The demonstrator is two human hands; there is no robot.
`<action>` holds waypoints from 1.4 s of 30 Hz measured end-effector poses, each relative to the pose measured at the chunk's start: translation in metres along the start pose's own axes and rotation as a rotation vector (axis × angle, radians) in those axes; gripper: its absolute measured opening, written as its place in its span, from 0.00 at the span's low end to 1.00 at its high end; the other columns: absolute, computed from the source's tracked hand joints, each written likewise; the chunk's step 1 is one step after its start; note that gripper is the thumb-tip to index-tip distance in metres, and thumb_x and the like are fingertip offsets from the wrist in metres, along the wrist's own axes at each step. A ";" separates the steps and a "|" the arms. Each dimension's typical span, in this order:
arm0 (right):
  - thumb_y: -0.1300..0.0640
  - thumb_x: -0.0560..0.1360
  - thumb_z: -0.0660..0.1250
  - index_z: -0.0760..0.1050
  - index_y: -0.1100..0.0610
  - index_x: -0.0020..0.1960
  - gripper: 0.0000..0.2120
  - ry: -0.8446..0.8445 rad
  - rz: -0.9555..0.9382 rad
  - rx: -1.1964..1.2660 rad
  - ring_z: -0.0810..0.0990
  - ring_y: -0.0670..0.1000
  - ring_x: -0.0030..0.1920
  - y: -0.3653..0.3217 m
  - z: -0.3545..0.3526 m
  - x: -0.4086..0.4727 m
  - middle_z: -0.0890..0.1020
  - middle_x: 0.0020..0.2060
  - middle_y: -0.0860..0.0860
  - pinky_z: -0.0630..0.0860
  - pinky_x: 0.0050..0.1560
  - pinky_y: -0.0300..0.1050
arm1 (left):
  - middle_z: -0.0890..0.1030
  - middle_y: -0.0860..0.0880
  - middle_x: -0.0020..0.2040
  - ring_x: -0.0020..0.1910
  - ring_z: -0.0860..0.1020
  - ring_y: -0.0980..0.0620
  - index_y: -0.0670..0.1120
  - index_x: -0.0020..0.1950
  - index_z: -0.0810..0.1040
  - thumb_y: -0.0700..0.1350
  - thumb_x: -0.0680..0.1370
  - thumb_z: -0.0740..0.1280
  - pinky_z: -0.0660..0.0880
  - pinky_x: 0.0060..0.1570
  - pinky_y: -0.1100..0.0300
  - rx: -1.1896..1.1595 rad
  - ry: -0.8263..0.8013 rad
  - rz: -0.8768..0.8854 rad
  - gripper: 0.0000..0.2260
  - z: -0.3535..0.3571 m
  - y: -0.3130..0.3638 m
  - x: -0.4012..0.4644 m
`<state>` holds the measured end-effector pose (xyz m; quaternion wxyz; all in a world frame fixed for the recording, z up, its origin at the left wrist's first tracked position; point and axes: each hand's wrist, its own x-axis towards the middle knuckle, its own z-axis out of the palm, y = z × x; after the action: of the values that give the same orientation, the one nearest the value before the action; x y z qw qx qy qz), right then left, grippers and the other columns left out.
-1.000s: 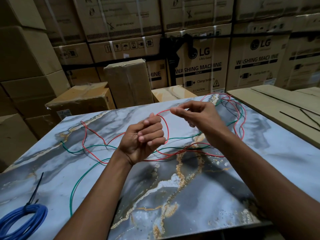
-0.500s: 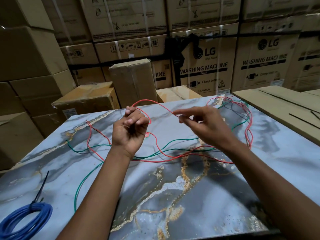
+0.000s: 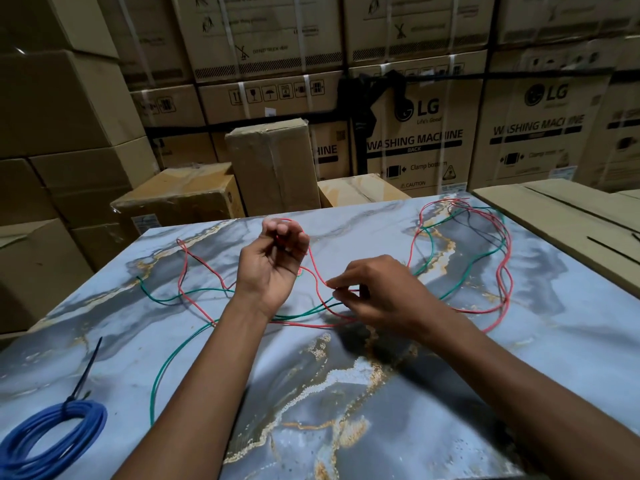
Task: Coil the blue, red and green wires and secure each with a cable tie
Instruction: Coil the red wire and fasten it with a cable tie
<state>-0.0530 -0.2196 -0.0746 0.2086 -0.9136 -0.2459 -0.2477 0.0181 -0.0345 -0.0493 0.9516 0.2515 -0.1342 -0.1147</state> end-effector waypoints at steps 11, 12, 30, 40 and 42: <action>0.60 0.80 0.64 0.80 0.51 0.67 0.18 0.414 -0.010 -0.134 0.82 0.54 0.37 0.011 -0.024 0.001 0.84 0.44 0.50 0.77 0.33 0.48 | 0.60 0.52 0.25 0.23 0.57 0.55 0.45 0.38 0.70 0.39 0.81 0.55 0.59 0.27 0.60 -0.218 -0.240 -0.234 0.12 -0.015 0.029 -0.004; 0.61 0.80 0.64 0.81 0.50 0.66 0.18 0.400 -0.002 -0.186 0.82 0.56 0.37 0.012 -0.024 0.000 0.84 0.44 0.52 0.77 0.32 0.49 | 0.60 0.52 0.26 0.23 0.58 0.54 0.45 0.38 0.70 0.39 0.82 0.55 0.59 0.28 0.60 -0.220 -0.255 -0.260 0.13 -0.016 0.029 -0.005; 0.60 0.74 0.72 0.86 0.50 0.53 0.10 0.084 -0.233 -0.271 0.77 0.56 0.39 -0.019 -0.005 -0.001 0.79 0.42 0.52 0.67 0.32 0.46 | 0.85 0.45 0.41 0.43 0.86 0.48 0.42 0.39 0.81 0.43 0.86 0.54 0.83 0.41 0.55 0.111 -0.025 -0.068 0.22 0.005 0.007 -0.008; 0.58 0.76 0.73 0.86 0.55 0.53 0.06 0.362 -0.211 -0.064 0.76 0.53 0.41 -0.010 -0.012 0.000 0.81 0.42 0.52 0.72 0.38 0.48 | 0.79 0.47 0.34 0.33 0.77 0.52 0.39 0.45 0.78 0.45 0.86 0.56 0.72 0.36 0.62 1.017 -0.273 0.013 0.17 0.009 -0.020 -0.016; 0.55 0.76 0.75 0.86 0.55 0.51 0.06 0.419 -0.147 -0.004 0.76 0.50 0.40 -0.005 -0.019 0.000 0.82 0.41 0.50 0.73 0.37 0.46 | 0.78 0.47 0.31 0.30 0.75 0.50 0.34 0.46 0.77 0.44 0.86 0.55 0.74 0.34 0.61 1.128 -0.307 0.010 0.19 0.010 -0.021 -0.019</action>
<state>-0.0622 -0.2247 -0.0585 0.2349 -0.8222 -0.2628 -0.4470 -0.0065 -0.0518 -0.0553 0.6408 0.6991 -0.3122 -0.0564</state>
